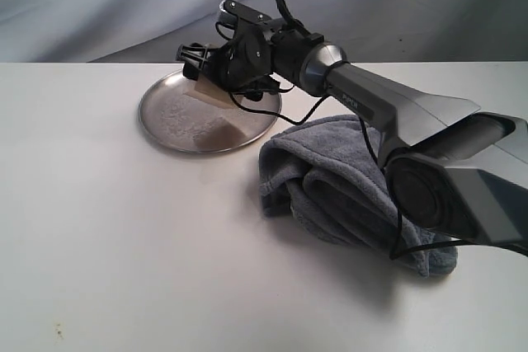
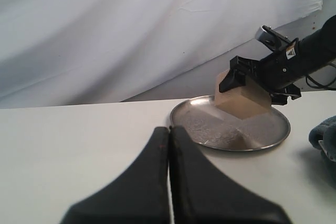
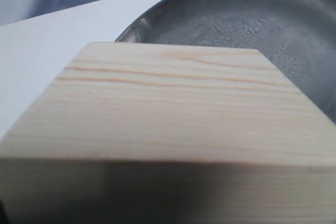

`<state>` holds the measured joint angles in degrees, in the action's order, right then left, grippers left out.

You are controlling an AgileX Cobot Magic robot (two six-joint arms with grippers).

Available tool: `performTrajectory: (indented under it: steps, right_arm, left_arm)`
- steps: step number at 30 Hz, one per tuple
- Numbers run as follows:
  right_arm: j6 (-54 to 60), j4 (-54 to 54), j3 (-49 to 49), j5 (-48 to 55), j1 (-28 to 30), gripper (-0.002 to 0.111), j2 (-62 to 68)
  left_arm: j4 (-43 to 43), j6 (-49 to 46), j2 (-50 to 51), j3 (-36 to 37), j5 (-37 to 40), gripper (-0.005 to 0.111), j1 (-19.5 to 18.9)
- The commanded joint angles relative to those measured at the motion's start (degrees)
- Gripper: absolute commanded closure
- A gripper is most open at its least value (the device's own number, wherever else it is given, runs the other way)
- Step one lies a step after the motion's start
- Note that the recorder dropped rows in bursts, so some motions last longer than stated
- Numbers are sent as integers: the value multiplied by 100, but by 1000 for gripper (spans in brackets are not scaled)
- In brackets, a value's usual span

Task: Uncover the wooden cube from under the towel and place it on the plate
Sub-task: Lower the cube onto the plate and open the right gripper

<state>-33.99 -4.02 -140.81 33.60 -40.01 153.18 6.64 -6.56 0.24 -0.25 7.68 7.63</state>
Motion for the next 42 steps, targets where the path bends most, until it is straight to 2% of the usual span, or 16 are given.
performTrajectory:
  steps: [1,28,35,42]
  right_arm:
    - [8,35,-59,-285,3,26,-99]
    - [458,-578,-59,72,3,25,-275]
    - [539,-812,-59,293,-5,9,-380]
    - [551,-850,-59,464,-5,8,-551]
  left_arm:
    - [10,14,-24,25,-12,107,28]
    - [10,14,-24,25,-12,107,28]
    - [10,14,-24,25,-12,107,28]
    - [10,14,-24,25,-12,107,28]
